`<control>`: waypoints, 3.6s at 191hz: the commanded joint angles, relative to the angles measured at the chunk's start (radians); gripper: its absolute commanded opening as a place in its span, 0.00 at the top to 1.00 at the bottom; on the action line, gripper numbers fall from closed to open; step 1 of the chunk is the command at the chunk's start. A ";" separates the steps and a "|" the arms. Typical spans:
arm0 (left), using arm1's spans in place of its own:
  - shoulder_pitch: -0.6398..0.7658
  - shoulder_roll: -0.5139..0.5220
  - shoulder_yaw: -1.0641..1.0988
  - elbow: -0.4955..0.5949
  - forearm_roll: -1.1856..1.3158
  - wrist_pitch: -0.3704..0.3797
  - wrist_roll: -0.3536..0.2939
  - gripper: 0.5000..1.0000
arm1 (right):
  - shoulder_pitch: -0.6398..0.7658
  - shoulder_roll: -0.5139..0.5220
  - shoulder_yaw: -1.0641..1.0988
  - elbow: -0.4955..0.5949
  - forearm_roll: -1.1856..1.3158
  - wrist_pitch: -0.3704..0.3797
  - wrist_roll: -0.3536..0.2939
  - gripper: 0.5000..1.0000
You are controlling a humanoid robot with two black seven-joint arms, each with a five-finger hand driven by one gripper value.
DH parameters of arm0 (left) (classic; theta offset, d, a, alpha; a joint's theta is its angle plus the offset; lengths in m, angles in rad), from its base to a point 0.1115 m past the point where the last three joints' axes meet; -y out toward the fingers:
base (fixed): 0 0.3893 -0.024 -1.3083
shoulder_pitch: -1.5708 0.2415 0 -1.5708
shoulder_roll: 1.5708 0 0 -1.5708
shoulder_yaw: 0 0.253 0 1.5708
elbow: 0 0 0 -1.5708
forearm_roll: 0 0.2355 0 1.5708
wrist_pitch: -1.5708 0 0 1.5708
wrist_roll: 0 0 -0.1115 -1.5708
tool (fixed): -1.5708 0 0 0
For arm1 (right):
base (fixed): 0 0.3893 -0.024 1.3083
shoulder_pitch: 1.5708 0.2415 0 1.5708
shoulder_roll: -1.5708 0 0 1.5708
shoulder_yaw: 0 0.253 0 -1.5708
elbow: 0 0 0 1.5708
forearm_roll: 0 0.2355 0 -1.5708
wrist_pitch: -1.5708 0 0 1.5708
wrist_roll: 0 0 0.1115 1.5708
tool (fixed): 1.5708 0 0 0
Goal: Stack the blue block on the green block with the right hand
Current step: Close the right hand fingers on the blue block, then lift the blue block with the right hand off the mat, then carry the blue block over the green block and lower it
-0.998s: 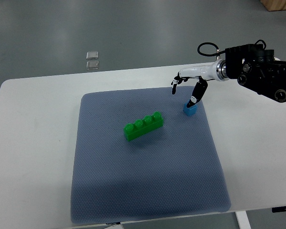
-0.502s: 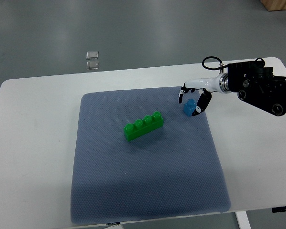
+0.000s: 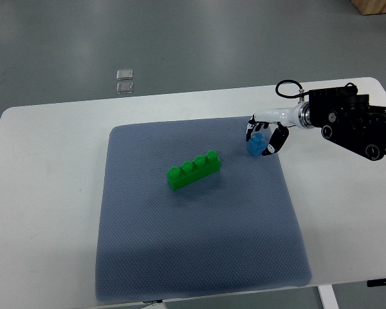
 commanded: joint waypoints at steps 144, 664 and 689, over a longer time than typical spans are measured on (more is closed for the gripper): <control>0.000 0.000 0.000 0.006 0.000 0.000 0.000 0.00 | -0.001 0.022 -0.007 -0.008 -0.014 -0.017 0.006 0.81; 0.001 0.000 -0.002 0.012 0.000 0.001 0.000 0.00 | 0.123 0.011 -0.006 0.380 0.273 -0.080 -0.214 0.80; 0.001 0.000 -0.002 0.012 0.000 0.001 0.000 0.00 | 0.122 0.019 -0.006 0.380 0.274 -0.084 -0.220 0.80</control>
